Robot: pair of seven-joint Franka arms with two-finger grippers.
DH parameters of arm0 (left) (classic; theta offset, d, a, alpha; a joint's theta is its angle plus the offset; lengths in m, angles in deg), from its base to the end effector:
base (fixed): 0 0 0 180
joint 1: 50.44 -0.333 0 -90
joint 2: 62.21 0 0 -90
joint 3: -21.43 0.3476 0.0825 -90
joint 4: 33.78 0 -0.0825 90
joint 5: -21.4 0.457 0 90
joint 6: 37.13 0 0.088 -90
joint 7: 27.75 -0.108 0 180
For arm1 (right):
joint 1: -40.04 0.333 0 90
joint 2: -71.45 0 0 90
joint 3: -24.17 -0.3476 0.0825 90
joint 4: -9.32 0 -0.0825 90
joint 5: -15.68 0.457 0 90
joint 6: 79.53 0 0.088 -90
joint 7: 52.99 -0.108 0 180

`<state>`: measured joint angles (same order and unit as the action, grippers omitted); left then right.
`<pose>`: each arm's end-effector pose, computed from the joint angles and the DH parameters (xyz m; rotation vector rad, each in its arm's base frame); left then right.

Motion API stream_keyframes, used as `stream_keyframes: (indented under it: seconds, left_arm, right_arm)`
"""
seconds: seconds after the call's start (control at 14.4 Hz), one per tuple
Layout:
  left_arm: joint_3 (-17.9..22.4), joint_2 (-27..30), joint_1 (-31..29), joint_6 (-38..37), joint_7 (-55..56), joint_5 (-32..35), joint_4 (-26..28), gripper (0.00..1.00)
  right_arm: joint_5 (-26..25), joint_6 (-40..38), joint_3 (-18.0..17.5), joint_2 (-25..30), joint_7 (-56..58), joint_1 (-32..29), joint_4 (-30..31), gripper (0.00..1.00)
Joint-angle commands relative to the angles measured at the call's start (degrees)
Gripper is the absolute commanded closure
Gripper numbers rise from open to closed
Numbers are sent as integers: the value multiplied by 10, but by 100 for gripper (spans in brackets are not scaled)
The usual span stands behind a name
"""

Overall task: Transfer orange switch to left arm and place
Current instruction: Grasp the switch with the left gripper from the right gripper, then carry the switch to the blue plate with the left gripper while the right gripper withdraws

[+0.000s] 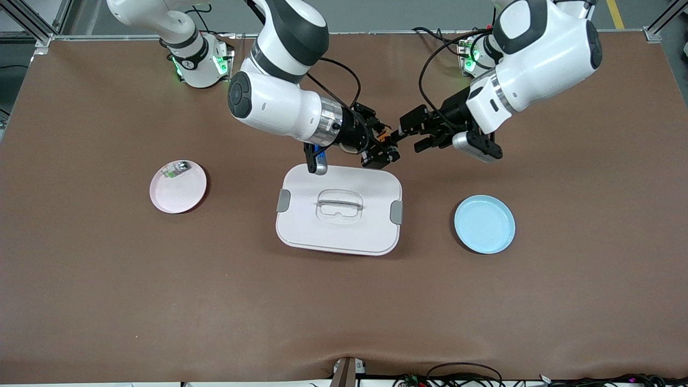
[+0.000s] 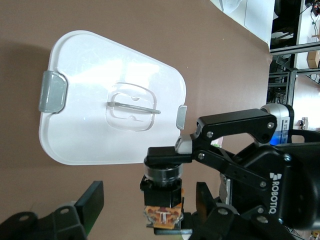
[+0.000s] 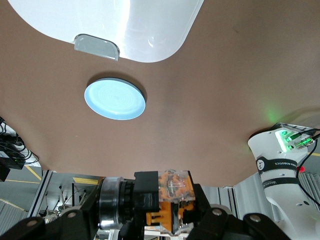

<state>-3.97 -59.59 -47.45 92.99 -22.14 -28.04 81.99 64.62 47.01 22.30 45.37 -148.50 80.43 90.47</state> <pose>0.5515 -0.3240 0.5077 2.3790 0.0937 0.0693 0.5855 0.5603 0.4913 -1.9182 1.5318 0.7939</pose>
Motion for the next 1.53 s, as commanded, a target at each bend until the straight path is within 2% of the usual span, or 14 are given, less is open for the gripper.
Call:
stream_keyframes:
  seconds: [0.0,0.21,0.28,0.35,0.49,0.56,0.63,0.9,0.97,1.11,1.18,1.25,1.46]
  left_arm:
    - [-19,-13,-3,35,-12,-18,3,24]
    - [-32,-27,-2,65,-12,-19,2,29]
    - [-34,-28,-2,68,-12,-19,3,34]
    - [-41,-29,-3,71,-12,-20,3,43]
    - [-42,-29,-3,70,-6,-21,4,75]
    - [-42,-29,-3,70,-1,-21,4,94]
    - [-42,-29,-4,70,-1,-21,3,100]
    - [-41,-28,-10,66,-9,-17,2,100]
    - [-40,-27,-11,65,-8,-13,1,100]
    - [-38,-24,-17,63,-9,-6,3,100]
    - [-38,-25,-29,62,-8,13,2,100]
    - [-39,-25,-39,61,-8,40,2,100]
    - [-39,-31,-61,59,-8,90,-3,100]
  right_arm:
    - [11,-2,5,-10,-9,6,-19,82]
    - [11,-2,5,-10,-9,6,-19,82]
    - [11,-2,5,-10,-9,6,-19,82]
    - [11,-2,5,-10,-9,6,-19,82]
    - [11,-2,5,-10,-9,6,-19,82]
    - [10,-2,5,-11,-8,5,-19,82]
    - [10,-2,5,-11,-8,5,-19,82]
    - [9,-2,5,-13,-8,6,-19,81]
    - [8,-2,5,-13,-7,5,-19,77]
    - [7,-3,5,-13,-7,5,-20,47]
    - [6,-3,5,-13,-6,5,-19,30]
    - [5,-3,5,-13,-7,5,-19,0]
    - [-2,-3,5,-13,-2,5,-20,0]
